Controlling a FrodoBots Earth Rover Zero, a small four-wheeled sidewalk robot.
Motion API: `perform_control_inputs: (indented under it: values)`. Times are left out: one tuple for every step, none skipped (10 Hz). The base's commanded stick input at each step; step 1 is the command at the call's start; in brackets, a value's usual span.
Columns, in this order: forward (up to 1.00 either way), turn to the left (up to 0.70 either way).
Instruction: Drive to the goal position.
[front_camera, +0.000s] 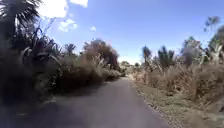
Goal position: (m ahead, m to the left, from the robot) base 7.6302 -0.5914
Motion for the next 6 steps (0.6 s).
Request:
perform_control_inputs:
  values:
    - [0.85, 0.00]
    - [0.85, 0.00]
    - [0.85, 0.00]
    - [0.85, 0.00]
    - [0.85, 0.00]
    - [0.85, 0.00]
